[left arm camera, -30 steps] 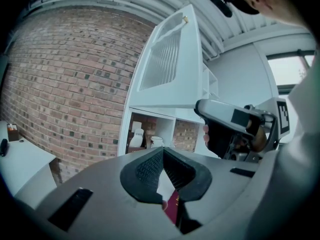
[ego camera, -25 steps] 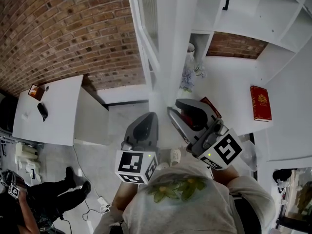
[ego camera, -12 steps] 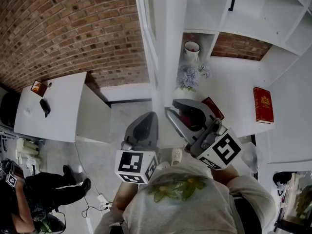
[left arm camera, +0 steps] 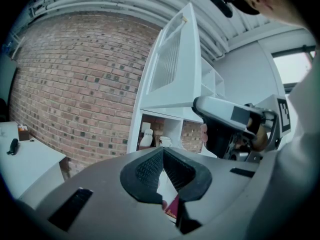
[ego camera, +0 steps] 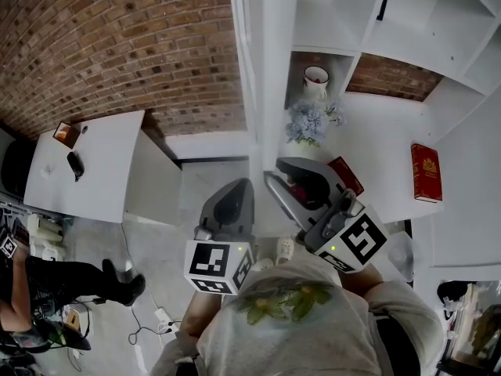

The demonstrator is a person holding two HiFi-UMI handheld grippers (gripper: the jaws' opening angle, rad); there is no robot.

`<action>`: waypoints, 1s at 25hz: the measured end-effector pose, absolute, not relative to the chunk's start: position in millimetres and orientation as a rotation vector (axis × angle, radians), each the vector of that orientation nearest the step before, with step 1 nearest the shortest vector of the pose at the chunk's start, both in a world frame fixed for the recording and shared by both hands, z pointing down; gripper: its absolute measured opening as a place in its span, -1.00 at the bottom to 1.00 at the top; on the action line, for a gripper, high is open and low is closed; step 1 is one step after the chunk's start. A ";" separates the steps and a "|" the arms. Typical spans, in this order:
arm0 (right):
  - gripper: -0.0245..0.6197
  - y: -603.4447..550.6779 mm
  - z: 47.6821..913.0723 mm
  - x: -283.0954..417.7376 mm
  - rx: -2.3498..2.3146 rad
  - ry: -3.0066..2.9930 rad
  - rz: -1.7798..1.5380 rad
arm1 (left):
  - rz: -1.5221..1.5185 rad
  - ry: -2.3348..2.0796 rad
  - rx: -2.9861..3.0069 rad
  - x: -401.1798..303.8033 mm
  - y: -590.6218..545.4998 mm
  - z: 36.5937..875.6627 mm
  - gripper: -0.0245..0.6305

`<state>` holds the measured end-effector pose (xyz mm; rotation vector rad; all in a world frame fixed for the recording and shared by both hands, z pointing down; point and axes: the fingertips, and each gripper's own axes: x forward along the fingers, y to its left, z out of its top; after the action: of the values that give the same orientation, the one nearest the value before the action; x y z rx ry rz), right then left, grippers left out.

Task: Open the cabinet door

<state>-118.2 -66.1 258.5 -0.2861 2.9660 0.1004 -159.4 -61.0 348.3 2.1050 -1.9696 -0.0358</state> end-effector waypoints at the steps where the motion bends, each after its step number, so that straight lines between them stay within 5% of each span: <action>1: -0.71 -65.6 258.5 -119.4 -0.284 2.966 0.098 | -0.036 -1.971 2.103 -160.5 -60.4 348.4 -0.90; 25: -0.70 -56.1 257.7 -141.4 -0.232 2.968 0.071 | -0.051 -2.021 2.057 -179.2 -45.0 345.8 -0.90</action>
<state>-141.4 -56.1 257.7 -0.2320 2.9679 0.0713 -179.2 -45.0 345.8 2.0565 -2.0205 -0.0513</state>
